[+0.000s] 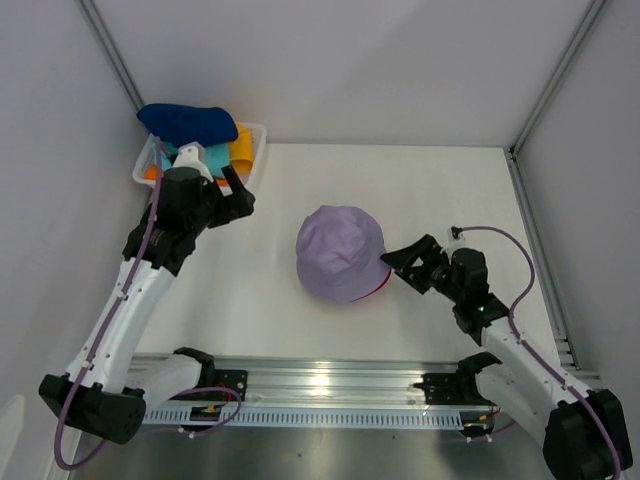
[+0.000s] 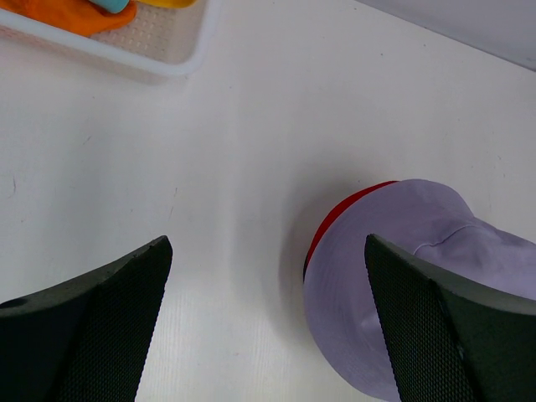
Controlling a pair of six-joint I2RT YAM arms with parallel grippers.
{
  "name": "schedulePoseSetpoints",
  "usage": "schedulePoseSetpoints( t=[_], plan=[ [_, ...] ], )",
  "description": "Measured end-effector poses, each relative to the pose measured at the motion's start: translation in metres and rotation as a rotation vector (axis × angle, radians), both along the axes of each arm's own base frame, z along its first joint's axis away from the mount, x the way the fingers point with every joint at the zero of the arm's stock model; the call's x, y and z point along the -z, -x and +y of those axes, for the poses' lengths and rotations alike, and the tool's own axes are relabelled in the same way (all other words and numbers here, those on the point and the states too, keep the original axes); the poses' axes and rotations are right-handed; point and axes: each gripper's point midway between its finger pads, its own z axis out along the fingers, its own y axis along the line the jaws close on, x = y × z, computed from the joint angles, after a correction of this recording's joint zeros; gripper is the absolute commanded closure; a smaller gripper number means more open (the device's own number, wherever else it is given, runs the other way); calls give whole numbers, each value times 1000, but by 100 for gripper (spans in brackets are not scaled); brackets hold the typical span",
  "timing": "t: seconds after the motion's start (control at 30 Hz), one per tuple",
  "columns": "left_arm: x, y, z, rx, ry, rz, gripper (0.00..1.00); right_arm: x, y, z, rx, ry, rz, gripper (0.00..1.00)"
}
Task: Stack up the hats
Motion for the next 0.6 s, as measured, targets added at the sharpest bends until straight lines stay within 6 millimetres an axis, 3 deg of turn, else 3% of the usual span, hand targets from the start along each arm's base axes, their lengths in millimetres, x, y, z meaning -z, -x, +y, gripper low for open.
schedulePoseSetpoints(
  t=[0.23, 0.37, 0.5, 0.53, 0.6],
  plan=[
    [-6, 12, 2, 6, 11, -27, 1, 23, 9, 1, 72, -58, 69, 23],
    [-8, 14, 2, 6, 13, -33, 0, 23, 4, 5, 83, -90, 68, 28],
    [-8, 14, 2, 8, 14, -33, 0, 19, -4, 9, 91, -120, 54, 44],
    [-8, 14, 2, 8, 14, -33, 0, 18, -6, 10, 96, -127, 50, 55],
    [-8, 14, 2, 8, 14, -32, 1, 17, -10, 11, 107, -143, 46, 67]
  ],
)
